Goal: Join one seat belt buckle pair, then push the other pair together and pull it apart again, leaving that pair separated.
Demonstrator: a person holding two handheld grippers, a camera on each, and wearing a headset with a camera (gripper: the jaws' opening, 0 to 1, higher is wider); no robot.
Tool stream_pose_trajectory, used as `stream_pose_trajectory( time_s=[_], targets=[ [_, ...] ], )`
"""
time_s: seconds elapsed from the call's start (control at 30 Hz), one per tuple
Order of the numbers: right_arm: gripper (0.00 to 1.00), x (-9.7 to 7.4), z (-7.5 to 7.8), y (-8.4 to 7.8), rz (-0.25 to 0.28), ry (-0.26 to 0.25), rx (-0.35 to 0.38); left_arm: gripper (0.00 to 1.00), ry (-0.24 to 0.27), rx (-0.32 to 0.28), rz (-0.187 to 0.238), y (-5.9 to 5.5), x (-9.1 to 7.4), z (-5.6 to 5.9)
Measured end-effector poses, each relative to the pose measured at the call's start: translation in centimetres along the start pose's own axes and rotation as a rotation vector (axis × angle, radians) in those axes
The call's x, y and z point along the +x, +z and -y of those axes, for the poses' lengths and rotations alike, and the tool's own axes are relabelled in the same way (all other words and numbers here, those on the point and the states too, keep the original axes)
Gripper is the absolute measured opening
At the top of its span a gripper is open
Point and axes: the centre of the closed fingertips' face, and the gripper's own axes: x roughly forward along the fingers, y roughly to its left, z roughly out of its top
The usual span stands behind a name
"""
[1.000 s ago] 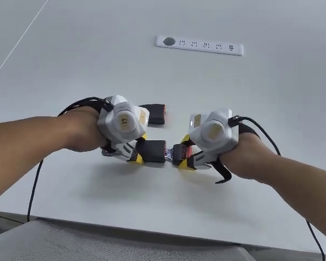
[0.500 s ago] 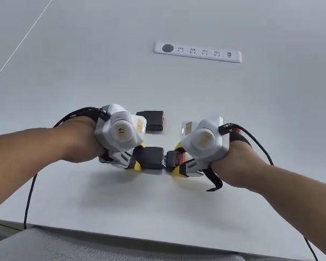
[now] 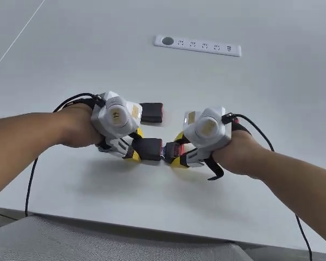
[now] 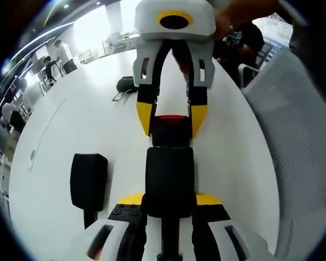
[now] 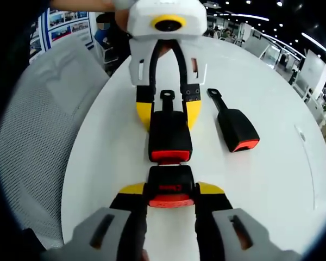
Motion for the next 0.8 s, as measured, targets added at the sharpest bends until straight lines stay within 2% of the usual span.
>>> stream_pose_trajectory(
  time_s=[0.3, 0.5, 0.8],
  targets=[
    [0.33, 0.03, -0.03, -0.14, -0.021, 0.004, -0.005, 0.31, 0.015, 0.000, 0.003, -0.14, -0.09, -0.08],
    [0.33, -0.01, -0.08, -0.24, -0.012, -0.008, 0.017, 0.31, 0.010, 0.005, 0.011, -0.16, -0.07, -0.14],
    [0.33, 0.03, 0.12, -0.33, 0.008, 0.018, 0.019, 0.31, 0.000, -0.004, 0.018, -0.34, 0.05, -0.38]
  ],
)
